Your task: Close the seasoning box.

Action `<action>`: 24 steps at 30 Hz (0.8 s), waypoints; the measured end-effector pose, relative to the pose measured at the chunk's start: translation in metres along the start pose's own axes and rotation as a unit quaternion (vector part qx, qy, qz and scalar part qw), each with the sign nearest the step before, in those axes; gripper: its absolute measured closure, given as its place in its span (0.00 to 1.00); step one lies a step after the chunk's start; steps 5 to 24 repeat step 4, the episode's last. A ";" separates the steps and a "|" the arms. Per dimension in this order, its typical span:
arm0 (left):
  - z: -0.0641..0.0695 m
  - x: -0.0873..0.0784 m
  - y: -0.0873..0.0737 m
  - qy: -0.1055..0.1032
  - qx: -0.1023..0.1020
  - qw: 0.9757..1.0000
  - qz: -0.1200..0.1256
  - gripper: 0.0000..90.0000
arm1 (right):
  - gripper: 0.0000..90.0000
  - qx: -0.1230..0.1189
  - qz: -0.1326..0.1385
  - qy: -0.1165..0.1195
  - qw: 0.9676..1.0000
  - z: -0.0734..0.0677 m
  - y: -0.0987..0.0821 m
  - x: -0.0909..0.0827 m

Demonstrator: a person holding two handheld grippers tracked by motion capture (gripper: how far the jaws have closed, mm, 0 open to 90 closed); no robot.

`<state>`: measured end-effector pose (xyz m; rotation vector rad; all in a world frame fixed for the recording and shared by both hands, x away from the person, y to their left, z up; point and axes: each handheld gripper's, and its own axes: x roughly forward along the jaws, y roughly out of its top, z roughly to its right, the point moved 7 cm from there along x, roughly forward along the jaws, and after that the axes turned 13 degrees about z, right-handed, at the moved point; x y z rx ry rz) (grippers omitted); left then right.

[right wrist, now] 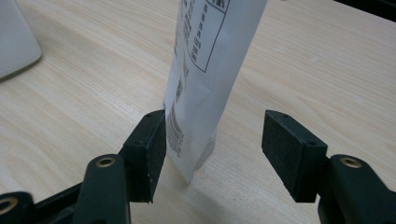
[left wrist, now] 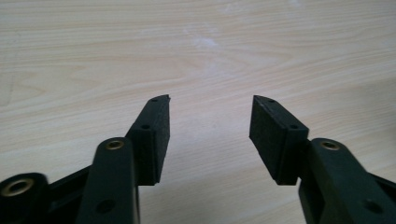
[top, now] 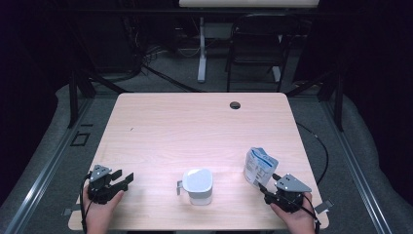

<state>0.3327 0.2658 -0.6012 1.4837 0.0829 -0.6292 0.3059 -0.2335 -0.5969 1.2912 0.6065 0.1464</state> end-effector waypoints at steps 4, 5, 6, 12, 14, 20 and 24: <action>-0.005 0.001 -0.001 0.010 -0.010 1.000 0.003 0.48 | 0.44 -0.001 -0.002 0.001 1.000 -0.001 -0.001 0.001; -0.005 0.001 -0.001 0.010 -0.010 1.000 0.003 0.48 | 0.44 -0.001 -0.002 0.001 1.000 -0.001 -0.001 0.001; -0.005 0.001 -0.001 0.010 -0.010 1.000 0.003 0.48 | 0.44 -0.001 -0.002 0.001 1.000 -0.001 -0.001 0.001; -0.005 0.001 -0.001 0.010 -0.010 1.000 0.003 0.48 | 0.44 -0.001 -0.002 0.001 1.000 -0.001 -0.001 0.001; -0.005 0.001 -0.001 0.010 -0.010 1.000 0.003 0.48 | 0.44 -0.001 -0.002 0.001 1.000 -0.001 -0.001 0.001; -0.005 0.001 -0.001 0.010 -0.010 1.000 0.003 0.48 | 0.44 -0.001 -0.002 0.001 1.000 -0.001 -0.001 0.001; -0.005 0.001 -0.001 0.010 -0.010 1.000 0.003 0.48 | 0.44 -0.001 -0.002 0.001 1.000 -0.001 -0.001 0.001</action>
